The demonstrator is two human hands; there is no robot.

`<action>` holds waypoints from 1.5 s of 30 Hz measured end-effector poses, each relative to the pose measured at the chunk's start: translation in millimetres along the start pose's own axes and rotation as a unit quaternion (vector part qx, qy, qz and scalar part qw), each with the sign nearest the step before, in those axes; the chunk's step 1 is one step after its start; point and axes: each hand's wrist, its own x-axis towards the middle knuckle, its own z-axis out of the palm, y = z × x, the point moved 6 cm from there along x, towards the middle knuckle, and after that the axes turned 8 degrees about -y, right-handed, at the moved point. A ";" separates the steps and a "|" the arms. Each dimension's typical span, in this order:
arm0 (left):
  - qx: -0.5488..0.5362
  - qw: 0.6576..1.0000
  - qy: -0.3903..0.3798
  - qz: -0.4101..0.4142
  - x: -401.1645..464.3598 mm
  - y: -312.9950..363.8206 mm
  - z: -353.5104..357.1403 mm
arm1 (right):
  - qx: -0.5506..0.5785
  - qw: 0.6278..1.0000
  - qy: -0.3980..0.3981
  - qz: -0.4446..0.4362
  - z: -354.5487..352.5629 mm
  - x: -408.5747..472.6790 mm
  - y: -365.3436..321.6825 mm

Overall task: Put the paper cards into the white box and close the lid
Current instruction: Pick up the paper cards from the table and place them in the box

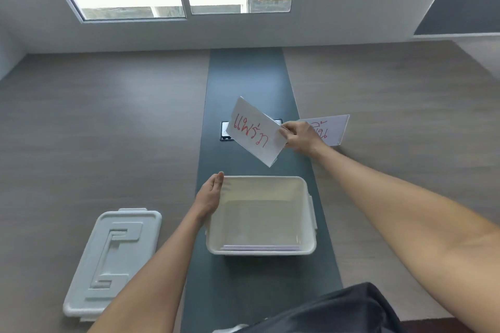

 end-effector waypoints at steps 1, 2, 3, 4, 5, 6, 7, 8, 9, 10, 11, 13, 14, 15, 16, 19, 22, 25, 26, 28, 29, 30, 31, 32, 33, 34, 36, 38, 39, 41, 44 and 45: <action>0.002 1.000 0.005 0.000 0.4 -3.2 -3.6 | 0.025 1.000 -0.005 -0.008 -4.1 -1.1 0.0; 0.004 1.000 0.007 0.001 1.6 -5.7 -5.9 | 0.055 0.998 -0.013 -0.010 -9.1 -3.2 0.7; 0.005 1.000 0.008 0.005 1.8 -4.8 -5.6 | 0.084 0.996 -0.023 -0.010 -14.8 -5.9 1.7; 0.005 1.000 0.009 0.007 2.7 -5.1 -5.6 | 0.109 0.993 -0.034 -0.010 -20.3 -9.2 2.6; 0.007 1.000 0.013 0.007 3.2 -3.6 -5.3 | 0.129 0.991 -0.043 -0.008 -25.9 -11.6 3.9; 0.009 1.000 0.015 0.007 4.5 -2.2 -5.0 | 0.145 0.988 -0.049 -0.006 -31.7 -14.1 4.8; 0.013 1.000 0.015 0.007 5.0 -0.1 -4.5 | 0.160 0.986 -0.056 -0.004 -35.9 -16.7 5.1; 0.013 1.000 0.013 0.008 5.3 1.8 -4.6 | 0.173 0.983 -0.066 0.001 -38.4 -18.1 6.4; 0.013 1.000 0.014 0.010 5.8 3.2 -4.3 | 0.186 0.979 -0.079 0.007 -39.9 -21.6 7.2; 0.013 1.000 0.016 0.012 6.6 4.2 -4.7 | 0.196 0.975 -0.099 0.015 -39.7 -24.4 8.1; 0.014 1.000 0.019 0.013 7.3 4.6 -4.9 | 0.207 0.970 -0.124 0.024 -38.4 -27.3 9.0; 0.015 1.000 0.024 0.012 7.6 5.2 -4.9 | 0.229 0.958 -0.170 0.038 -34.0 -32.9 10.0; 0.014 1.000 0.026 0.010 8.4 3.8 -5.5 | 0.241 0.951 -0.189 0.045 -31.0 -34.8 10.7; 0.014 1.000 0.027 0.009 7.9 3.9 -5.6 | 0.254 0.943 -0.208 0.053 -27.3 -36.5 11.5; 0.014 1.000 0.027 0.007 8.2 3.2 -5.4 | 0.265 0.935 -0.228 0.063 -23.2 -38.8 12.2; 0.015 1.000 0.024 -0.005 10.9 -0.7 -5.8 | 0.268 0.915 -0.287 0.093 -9.8 -47.3 16.4; 0.015 1.000 0.016 -0.019 14.1 -4.8 -6.3 | 0.254 0.899 -0.330 0.137 4.4 -57.4 26.8; 0.013 1.000 -0.002 -0.017 15.4 -4.7 -5.6 | 0.250 0.881 -0.369 0.161 15.4 -65.4 36.3; 0.008 1.000 -0.007 -0.014 14.8 -4.9 -5.4 | 0.249 0.876 -0.378 0.166 16.5 -67.6 38.5; -0.014 1.000 -0.013 -0.007 10.0 0.5 -4.7 | 0.245 0.868 -0.394 0.175 16.2 -71.4 42.5; -0.024 1.000 -0.013 -0.006 7.4 3.7 -4.4 | 0.242 0.866 -0.399 0.178 14.6 -72.7 43.9; -0.030 0.999 -0.014 -0.007 5.4 5.6 -4.0 | 0.241 0.865 -0.401 0.181 12.9 -73.8 45.1; -0.033 0.999 -0.016 -0.010 3.0 8.5 -3.6 | 0.242 0.864 -0.402 0.185 11.2 -74.3 46.4; -0.036 0.999 -0.018 -0.013 4.8 6.8 -3.8 | 0.243 0.861 -0.404 0.190 10.0 -74.9 47.6; -0.036 0.999 -0.023 -0.012 4.4 8.3 -3.5 | 0.243 0.859 -0.406 0.196 9.3 -75.2 49.3; -0.035 0.999 -0.024 -0.014 5.9 7.6 -3.5 | 0.241 0.857 -0.407 0.203 8.9 -75.0 51.6; -0.029 0.999 -0.019 -0.014 7.5 7.4 -4.0 | 0.227 0.855 -0.413 0.216 9.4 -75.0 56.0; -0.026 1.000 -0.007 -0.013 7.2 10.5 -4.6 | 0.203 0.854 -0.422 0.226 12.3 -75.1 59.2; -0.027 1.000 -0.001 -0.012 6.9 11.9 -4.4 | 0.191 0.854 -0.427 0.229 14.9 -74.9 60.2; -0.030 0.999 0.002 -0.010 6.9 13.6 -3.6 | 0.168 0.853 -0.436 0.234 22.5 -75.2 60.1; -0.028 1.000 0.003 -0.008 9.3 11.5 -4.2 | 0.134 0.848 -0.453 0.238 38.8 -74.9 58.4; -0.025 1.000 0.003 -0.007 10.5 10.7 -4.5 | 0.119 0.846 -0.461 0.238 44.7 -75.0 58.2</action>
